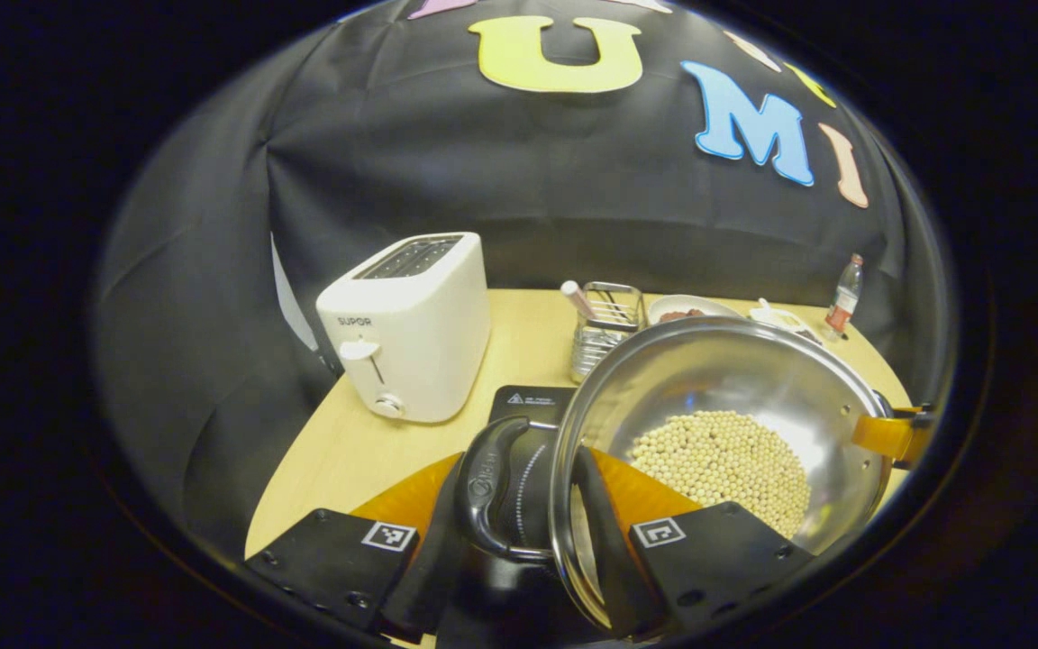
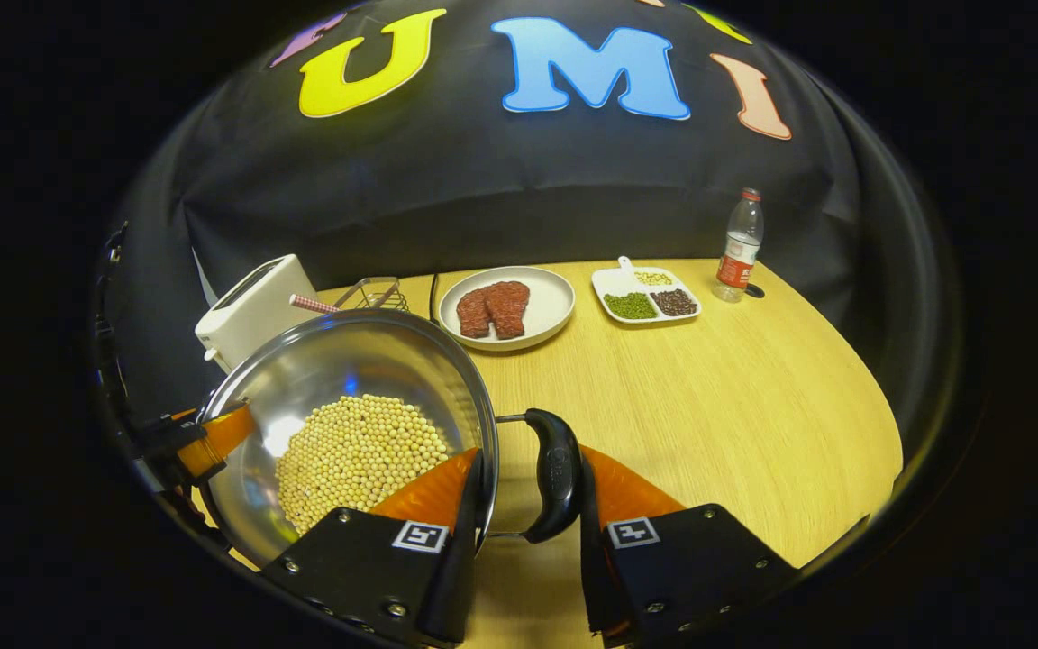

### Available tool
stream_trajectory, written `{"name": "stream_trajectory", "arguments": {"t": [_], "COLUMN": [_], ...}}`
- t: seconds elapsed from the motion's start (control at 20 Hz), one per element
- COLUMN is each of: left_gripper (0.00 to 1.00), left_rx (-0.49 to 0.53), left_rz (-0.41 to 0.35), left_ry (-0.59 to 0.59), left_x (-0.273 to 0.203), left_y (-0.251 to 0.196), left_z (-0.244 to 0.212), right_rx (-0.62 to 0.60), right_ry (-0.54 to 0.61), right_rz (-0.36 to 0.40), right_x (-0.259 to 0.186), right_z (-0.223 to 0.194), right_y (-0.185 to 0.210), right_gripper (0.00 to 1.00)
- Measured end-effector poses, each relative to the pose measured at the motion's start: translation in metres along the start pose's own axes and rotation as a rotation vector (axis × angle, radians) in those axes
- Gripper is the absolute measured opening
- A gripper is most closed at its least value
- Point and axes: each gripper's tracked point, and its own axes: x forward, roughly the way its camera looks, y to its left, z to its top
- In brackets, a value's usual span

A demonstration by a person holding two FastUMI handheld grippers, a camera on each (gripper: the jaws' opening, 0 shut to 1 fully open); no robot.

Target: First push the handle of the pot to place it horizontally, then grasp the pot with both hands and set it on the induction cooktop.

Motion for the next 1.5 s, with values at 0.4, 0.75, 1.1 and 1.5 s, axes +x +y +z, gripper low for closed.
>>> {"name": "stream_trajectory", "arguments": {"t": [0.4, 0.75, 1.1, 1.5], "left_gripper": [0.73, 0.70, 0.97, 0.97], "left_rx": [0.011, -0.004, -0.028, -0.013], "left_rz": [0.008, 0.002, 0.086, 0.083], "left_ry": [0.008, -0.010, -0.139, -0.363], "left_x": [0.004, 0.004, -0.018, -0.120], "left_y": [0.020, 0.021, 0.029, -0.036], "left_z": [0.000, 0.001, 0.027, 0.098], "right_rx": [0.001, 0.010, -0.072, -0.164], "right_ry": [0.018, 0.013, -0.117, -0.365], "right_rz": [0.007, 0.015, 0.003, 0.039], "right_x": [0.010, 0.016, -0.006, -0.095], "right_z": [-0.001, 0.000, 0.034, 0.077], "right_y": [0.029, 0.035, 0.014, -0.031], "right_gripper": [0.49, 0.51, 1.00, 1.00]}}
